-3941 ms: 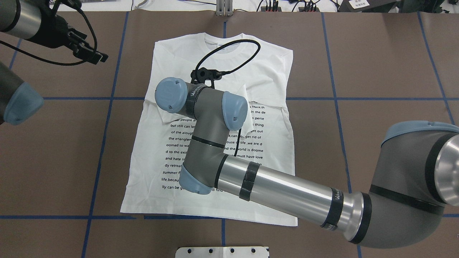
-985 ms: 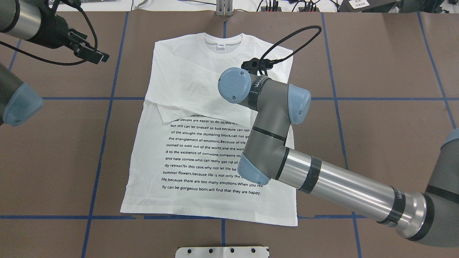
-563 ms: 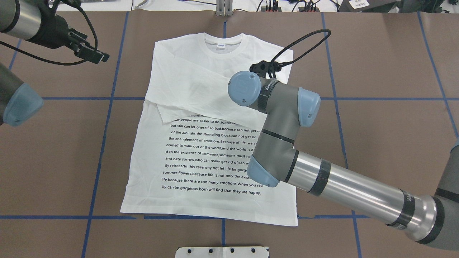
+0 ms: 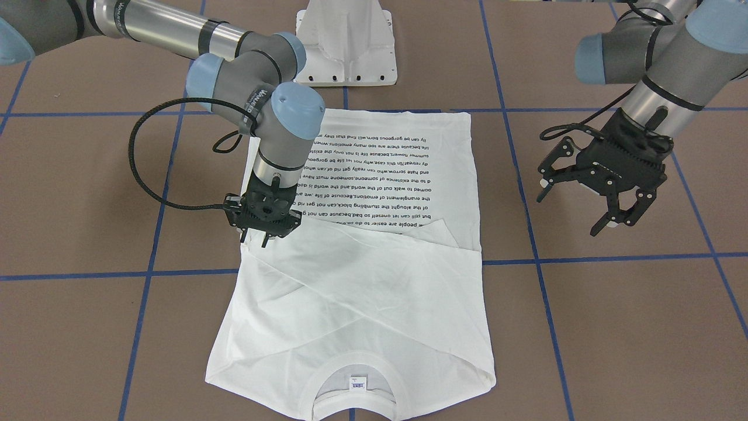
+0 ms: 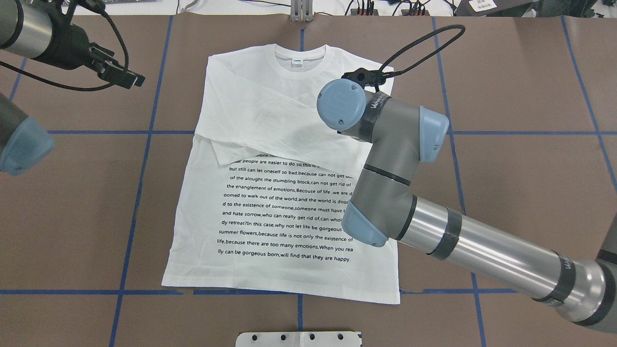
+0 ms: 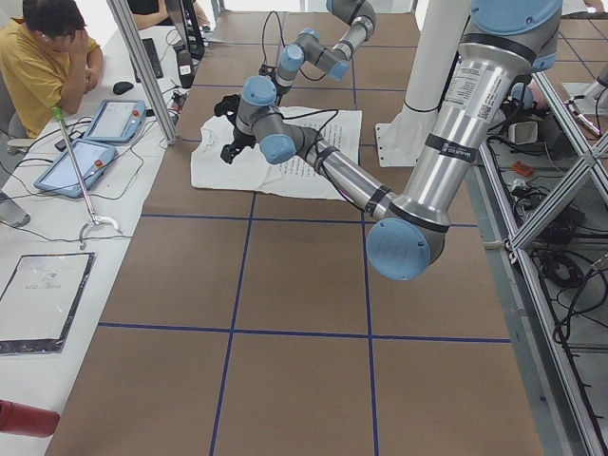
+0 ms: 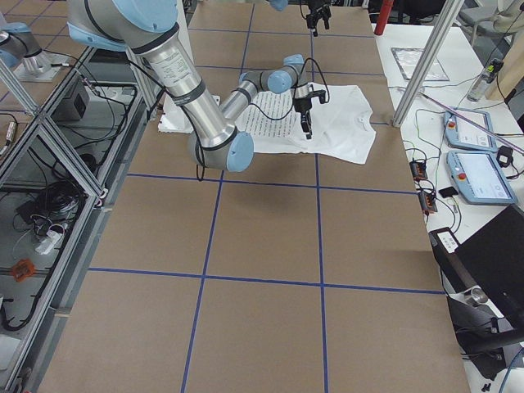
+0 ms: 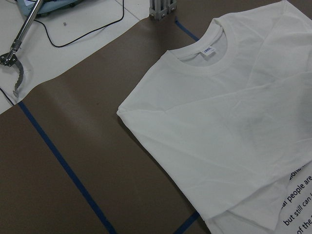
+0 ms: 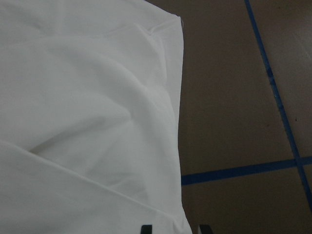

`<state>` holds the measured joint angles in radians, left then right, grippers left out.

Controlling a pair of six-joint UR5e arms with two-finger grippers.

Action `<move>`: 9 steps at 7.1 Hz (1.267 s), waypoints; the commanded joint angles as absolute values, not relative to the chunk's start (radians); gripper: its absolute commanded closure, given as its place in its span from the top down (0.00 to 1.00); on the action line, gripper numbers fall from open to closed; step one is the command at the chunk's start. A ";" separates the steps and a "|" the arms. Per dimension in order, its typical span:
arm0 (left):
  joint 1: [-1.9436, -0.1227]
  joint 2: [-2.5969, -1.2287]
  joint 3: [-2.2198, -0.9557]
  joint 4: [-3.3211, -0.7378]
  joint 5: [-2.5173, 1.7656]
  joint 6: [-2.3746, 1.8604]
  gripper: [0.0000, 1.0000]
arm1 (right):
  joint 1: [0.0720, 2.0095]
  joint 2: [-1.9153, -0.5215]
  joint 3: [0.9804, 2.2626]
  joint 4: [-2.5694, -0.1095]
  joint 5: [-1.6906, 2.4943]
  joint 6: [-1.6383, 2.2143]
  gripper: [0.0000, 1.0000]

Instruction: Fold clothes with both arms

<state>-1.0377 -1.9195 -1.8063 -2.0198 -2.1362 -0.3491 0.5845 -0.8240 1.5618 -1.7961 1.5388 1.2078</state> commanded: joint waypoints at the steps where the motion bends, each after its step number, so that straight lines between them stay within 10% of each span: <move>1: -0.979 -1.782 -1.955 -2.019 -2.126 -0.517 1.00 | 0.575 -1.028 1.888 -1.757 1.618 1.232 1.00; 9: -0.226 -1.516 -2.047 -2.158 -1.484 -1.382 0.96 | 0.255 -1.335 2.155 -1.565 1.407 1.611 1.00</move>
